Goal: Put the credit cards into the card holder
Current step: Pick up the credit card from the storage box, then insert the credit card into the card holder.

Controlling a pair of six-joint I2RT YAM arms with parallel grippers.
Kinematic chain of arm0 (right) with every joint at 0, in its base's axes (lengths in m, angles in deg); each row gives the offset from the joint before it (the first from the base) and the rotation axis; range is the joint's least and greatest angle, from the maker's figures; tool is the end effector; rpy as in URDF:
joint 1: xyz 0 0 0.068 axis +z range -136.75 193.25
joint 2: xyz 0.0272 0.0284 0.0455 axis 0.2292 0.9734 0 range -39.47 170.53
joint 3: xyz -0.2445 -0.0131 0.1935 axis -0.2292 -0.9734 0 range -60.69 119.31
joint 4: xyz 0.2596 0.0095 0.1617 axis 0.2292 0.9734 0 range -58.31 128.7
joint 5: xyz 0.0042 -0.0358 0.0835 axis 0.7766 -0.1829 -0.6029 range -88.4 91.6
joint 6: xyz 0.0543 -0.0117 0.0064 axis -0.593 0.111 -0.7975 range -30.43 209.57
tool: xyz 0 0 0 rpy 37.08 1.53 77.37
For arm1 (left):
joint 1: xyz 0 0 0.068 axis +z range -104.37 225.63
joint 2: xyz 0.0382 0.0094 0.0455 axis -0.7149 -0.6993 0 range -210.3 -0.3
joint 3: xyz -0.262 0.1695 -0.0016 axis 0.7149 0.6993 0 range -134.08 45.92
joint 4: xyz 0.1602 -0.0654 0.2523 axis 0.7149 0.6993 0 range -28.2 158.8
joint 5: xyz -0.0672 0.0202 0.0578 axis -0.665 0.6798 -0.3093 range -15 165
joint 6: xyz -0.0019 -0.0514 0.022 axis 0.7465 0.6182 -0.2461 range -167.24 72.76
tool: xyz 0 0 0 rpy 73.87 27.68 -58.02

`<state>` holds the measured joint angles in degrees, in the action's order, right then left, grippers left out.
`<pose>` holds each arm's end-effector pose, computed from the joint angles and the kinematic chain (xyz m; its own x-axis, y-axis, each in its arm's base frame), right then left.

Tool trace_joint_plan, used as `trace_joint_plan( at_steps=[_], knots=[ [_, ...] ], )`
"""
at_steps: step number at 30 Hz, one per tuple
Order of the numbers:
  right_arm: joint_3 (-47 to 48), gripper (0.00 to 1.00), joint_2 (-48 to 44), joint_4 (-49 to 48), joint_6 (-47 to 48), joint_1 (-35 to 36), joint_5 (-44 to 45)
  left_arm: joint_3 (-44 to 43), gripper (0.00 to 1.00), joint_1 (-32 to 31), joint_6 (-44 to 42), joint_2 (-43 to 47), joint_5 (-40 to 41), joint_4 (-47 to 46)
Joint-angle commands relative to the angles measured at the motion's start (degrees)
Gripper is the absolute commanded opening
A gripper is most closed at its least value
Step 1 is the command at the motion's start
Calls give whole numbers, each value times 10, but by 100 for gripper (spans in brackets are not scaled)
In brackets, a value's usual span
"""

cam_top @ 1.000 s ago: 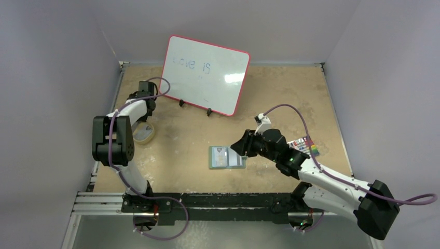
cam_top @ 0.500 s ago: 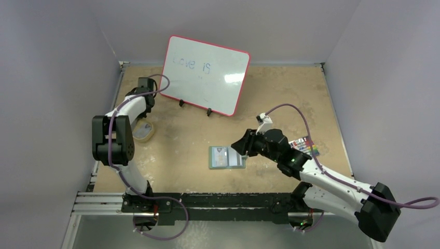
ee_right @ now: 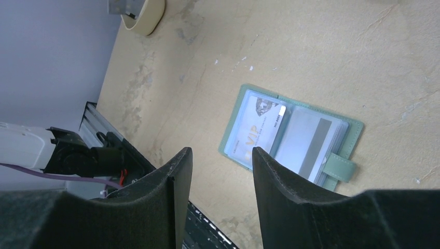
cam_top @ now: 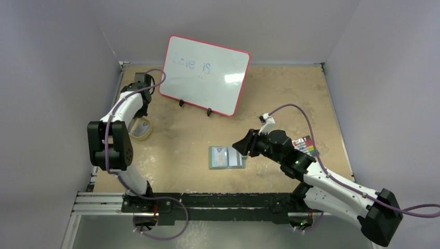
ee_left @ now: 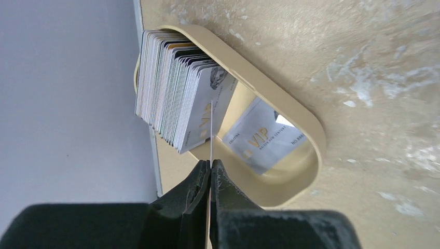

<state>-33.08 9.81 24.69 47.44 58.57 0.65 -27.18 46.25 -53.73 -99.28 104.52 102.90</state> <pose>0.1571 0.1596 0.2638 -0.6164 0.3306 -0.7147 -0.4162 0.6337 0.6521 0.3983 0.0233 0.2416 -0.9373 0.0882 -0.3373 -0.0968 0.8637 0.4947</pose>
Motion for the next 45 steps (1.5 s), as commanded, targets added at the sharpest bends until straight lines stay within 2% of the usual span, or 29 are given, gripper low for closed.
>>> trace_joint_plan(
  at_steps=[1, 6, 12, 17, 24, 26, 32, 38, 42, 45],
  knots=[
    [2, 49, -23, 15, 8, -1, 1, -40, 0, -1, 60, 51, -52, 45],
    [5, 49, -35, 36, -10, -1, 5, -30, 0, -1, 98, 87, -164, 28],
    [-3, 48, -42, 46, -27, -2, 16, -46, 0, -1, 124, 105, -251, 51],
    [13, 48, -20, 72, -24, -2, 33, -32, 0, -1, 163, 137, -413, 32],
    [12, 47, 13, 59, -19, -1, 30, 55, 0, -2, 247, 210, -625, -62],
    [13, 46, 25, 54, -21, -2, 30, 74, 0, -6, 275, 222, -664, -86],
    [32, 44, 75, 53, -12, -1, 45, 114, 0, -72, 338, 256, -704, -152],
    [67, 43, 135, 100, 19, -2, 104, 160, 0, -133, 414, 279, -717, -197],
    [63, 43, 154, 83, 21, -2, 98, 220, 0, -161, 482, 310, -718, -294],
    [68, 43, 178, 82, 30, -3, 105, 244, 0, -180, 497, 299, -718, -329]
  ],
)
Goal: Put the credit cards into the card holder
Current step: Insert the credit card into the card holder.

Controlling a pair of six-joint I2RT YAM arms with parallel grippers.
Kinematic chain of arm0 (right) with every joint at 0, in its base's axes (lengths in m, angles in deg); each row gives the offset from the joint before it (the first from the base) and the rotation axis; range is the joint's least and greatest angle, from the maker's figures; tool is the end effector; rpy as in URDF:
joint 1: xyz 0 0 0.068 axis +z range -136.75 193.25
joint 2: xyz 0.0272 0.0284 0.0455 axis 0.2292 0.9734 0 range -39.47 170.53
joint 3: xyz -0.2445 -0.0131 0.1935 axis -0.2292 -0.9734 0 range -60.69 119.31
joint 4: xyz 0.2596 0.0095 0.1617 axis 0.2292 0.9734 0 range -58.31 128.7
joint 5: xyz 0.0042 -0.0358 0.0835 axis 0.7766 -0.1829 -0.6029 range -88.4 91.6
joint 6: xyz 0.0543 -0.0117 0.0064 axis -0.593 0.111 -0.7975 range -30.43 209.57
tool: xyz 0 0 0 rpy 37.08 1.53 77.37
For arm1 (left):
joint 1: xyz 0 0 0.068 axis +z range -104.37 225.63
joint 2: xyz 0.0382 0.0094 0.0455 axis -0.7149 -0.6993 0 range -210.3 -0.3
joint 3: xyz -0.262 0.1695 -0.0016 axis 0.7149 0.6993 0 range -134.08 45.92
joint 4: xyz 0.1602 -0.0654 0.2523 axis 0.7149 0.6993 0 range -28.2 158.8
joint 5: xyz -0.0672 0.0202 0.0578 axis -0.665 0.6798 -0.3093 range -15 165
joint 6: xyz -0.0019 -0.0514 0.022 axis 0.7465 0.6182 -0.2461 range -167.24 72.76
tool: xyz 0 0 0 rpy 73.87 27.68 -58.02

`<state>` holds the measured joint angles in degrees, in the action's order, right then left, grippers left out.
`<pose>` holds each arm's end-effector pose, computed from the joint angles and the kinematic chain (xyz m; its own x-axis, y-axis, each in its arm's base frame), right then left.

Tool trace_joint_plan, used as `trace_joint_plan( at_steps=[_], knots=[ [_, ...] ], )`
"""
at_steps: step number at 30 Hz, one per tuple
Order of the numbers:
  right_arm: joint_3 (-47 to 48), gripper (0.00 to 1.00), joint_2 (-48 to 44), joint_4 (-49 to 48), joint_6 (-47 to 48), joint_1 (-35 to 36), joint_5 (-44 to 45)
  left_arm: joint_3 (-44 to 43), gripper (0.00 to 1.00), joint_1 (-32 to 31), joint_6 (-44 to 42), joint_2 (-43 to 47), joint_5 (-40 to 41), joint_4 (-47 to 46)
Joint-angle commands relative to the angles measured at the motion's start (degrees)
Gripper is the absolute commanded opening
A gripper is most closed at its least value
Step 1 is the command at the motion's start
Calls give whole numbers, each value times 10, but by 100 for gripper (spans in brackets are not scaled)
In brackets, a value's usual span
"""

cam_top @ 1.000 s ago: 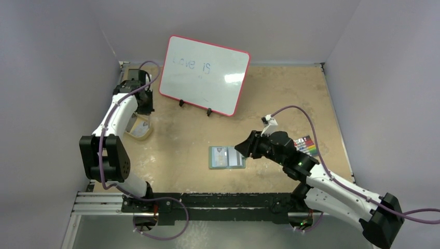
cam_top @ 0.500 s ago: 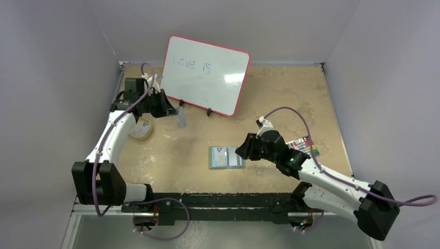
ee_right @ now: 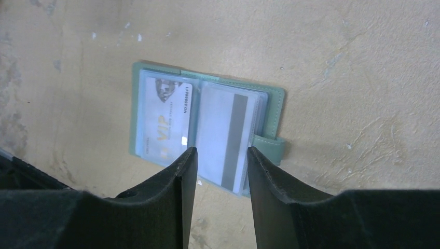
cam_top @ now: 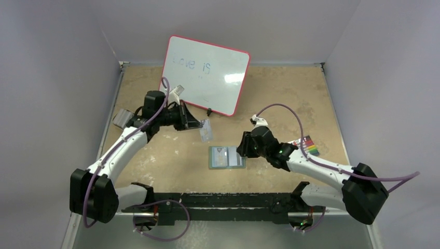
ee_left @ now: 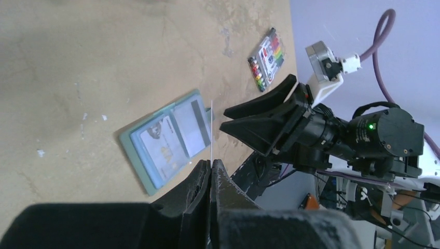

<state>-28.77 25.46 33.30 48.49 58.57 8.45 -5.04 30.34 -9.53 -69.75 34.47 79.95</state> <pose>0.1869 0.1824 0.2167 -0.7195 0.2003 -0.6650 -0.2177 0.8442 0.4898 0.2750 -0.1012 0.3011 -0.8857 -0.2398 -0.3974 0.2043 0.5674 -0.7977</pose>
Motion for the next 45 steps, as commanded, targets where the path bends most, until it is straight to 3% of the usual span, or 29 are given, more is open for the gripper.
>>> trace_joint_plan(
  at_steps=[1, 16, 33, 45],
  knots=[
    [27, 42, 30, -4, 23, -4, 27, 27, 0, -28, 56, -5, -18, -104],
    [34, 40, 97, -25, 27, -16, 22, 152, 0, -106, 120, -106, 9, -280],
    [14, 37, 100, -44, 21, -24, 7, 153, 0, -179, 134, -222, 16, -355],
    [4, 34, 104, -57, 18, -24, -1, 135, 0, -190, 105, -270, 37, -337]
  ],
)
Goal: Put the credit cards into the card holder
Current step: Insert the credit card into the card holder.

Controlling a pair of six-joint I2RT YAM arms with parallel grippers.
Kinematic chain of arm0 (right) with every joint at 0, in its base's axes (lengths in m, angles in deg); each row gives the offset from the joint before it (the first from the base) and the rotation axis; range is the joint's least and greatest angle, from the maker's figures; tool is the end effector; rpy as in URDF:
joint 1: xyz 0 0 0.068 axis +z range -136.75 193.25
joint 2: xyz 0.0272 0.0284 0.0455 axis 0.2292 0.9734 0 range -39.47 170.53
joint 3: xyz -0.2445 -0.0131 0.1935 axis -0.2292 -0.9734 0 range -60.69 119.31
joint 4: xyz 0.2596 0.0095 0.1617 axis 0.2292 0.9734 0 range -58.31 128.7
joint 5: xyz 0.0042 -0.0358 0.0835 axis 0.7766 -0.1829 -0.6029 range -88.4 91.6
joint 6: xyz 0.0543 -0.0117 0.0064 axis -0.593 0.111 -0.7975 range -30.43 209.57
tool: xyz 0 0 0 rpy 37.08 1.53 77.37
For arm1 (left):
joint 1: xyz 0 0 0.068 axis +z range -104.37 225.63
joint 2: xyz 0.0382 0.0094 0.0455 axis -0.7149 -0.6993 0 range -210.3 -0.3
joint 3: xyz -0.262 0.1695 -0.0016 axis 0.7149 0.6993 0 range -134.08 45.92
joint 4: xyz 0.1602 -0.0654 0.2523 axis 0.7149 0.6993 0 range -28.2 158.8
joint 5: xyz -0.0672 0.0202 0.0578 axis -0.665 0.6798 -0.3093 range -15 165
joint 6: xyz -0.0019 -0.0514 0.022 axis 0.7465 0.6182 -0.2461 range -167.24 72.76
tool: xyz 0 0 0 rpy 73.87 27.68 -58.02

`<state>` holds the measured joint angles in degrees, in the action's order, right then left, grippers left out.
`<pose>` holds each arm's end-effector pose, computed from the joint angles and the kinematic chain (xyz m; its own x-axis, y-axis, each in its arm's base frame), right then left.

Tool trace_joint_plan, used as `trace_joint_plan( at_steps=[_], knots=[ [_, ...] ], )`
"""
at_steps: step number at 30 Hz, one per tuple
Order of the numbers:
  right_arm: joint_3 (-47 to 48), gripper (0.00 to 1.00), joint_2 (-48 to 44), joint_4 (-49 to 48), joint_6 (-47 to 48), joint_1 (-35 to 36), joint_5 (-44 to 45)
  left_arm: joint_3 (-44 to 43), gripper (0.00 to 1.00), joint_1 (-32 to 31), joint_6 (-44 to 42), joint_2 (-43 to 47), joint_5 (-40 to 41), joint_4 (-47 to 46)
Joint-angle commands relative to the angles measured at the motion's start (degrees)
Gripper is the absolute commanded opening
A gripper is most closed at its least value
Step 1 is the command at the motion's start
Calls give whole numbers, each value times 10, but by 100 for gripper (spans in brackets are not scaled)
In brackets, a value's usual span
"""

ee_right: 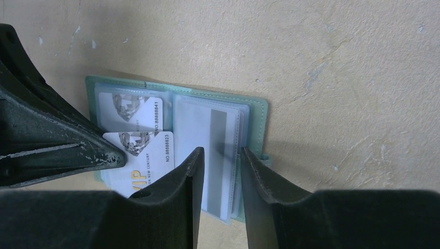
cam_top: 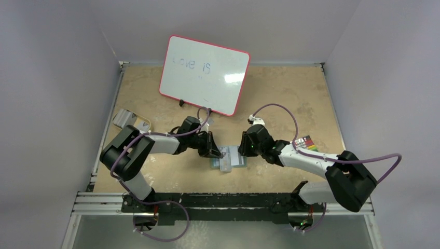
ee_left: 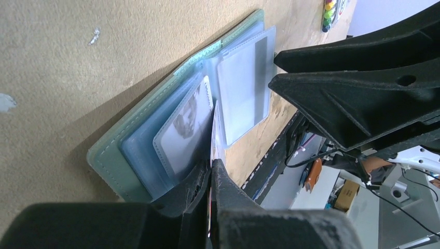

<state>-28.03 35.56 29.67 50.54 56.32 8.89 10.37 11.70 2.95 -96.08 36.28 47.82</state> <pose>0.2103 0.1898 0.1825 -0.7493 0.1546 -0.6439 -0.1735 0.8926 0.4162 0.2517 -0.1985 0.1175 -0.9940 -0.0536 -0.0955 0.0481 0.5696 -0.8205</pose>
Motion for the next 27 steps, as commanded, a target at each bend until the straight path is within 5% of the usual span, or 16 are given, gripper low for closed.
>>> trace_joint_plan(
  at_steps=[1, 14, 27],
  knots=[
    [-4, 34, 3, -23, -3, -2, -7, -19, 0, -3, -21, -9, 21, -16],
    [-15, 24, 11, -27, -8, -2, -10, -29, 0, -6, 10, 51, 2, -29],
    [-16, 23, 14, -33, -10, -2, -16, -47, 0, -7, -23, 9, 25, 26]
  ],
)
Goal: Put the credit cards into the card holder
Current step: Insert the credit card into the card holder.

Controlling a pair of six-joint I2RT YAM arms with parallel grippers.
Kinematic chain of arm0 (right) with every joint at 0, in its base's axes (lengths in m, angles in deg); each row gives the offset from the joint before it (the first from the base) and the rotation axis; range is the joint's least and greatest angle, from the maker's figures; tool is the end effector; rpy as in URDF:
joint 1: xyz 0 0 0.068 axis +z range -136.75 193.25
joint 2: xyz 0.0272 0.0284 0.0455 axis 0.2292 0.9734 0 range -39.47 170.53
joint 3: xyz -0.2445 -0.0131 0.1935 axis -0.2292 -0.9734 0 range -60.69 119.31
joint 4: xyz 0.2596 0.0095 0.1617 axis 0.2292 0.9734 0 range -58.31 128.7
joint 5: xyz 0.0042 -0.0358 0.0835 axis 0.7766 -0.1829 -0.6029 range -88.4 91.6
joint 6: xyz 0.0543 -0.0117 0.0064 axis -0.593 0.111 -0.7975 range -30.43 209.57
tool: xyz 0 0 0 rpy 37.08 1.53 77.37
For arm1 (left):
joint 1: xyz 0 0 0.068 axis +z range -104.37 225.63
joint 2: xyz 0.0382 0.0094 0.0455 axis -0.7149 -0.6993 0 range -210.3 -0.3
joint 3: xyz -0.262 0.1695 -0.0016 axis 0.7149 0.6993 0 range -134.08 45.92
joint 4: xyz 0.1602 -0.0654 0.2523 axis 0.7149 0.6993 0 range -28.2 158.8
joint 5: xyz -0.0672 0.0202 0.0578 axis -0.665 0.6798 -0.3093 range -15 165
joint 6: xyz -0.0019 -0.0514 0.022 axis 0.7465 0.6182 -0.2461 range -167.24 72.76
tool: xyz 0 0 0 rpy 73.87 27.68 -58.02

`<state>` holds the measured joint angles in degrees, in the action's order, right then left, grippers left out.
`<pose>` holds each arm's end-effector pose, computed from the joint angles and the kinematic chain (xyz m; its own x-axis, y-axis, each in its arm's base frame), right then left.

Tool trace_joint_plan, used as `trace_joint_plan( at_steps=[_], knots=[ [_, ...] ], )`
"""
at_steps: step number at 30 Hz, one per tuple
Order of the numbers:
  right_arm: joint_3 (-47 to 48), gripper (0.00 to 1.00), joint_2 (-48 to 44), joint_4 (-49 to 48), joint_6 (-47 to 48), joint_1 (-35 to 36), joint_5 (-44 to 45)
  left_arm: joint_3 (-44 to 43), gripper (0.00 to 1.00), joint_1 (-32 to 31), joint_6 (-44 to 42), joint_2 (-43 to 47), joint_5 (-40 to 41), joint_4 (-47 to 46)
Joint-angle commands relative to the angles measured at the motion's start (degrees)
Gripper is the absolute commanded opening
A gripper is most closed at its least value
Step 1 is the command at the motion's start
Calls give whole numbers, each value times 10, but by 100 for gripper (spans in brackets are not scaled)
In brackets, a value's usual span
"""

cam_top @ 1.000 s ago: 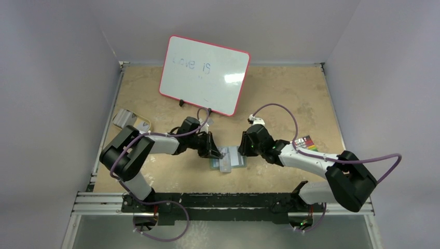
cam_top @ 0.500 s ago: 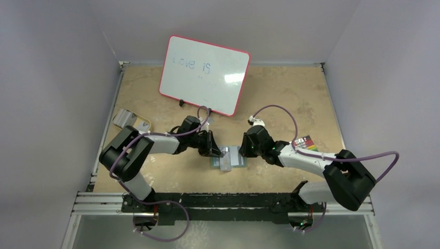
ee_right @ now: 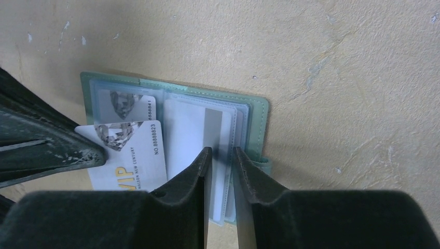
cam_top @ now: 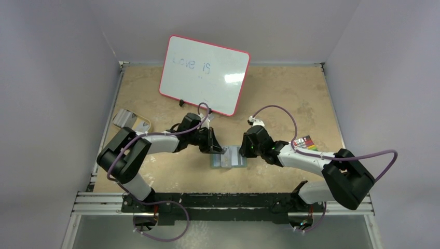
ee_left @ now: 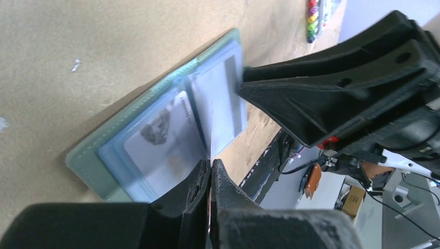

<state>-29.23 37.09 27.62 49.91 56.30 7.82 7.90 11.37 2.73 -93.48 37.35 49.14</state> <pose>0.2095 0.1899 0.1714 -0.7642 0.1544 -0.6263 -0.1703 0.8882 0.4268 0.2594 -0.2053 0.1414 -0.9855 -0.0623 -0.1581 0.0984 0.5490 -0.8300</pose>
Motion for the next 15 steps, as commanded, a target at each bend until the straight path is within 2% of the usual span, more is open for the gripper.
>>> trace_joint_plan(
  at_steps=[1, 5, 15],
  knots=[
    [-4, 23, -2, -11, -4, -2, -4, -23, 0, -3, -24, -20, 16, 17],
    [-4, 23, -4, -11, -3, -2, -4, -29, 0, -3, -50, -29, 38, 58],
    [-3, 23, 0, -14, -2, -2, -8, -40, 0, -4, -55, -59, 39, 50]
  ],
)
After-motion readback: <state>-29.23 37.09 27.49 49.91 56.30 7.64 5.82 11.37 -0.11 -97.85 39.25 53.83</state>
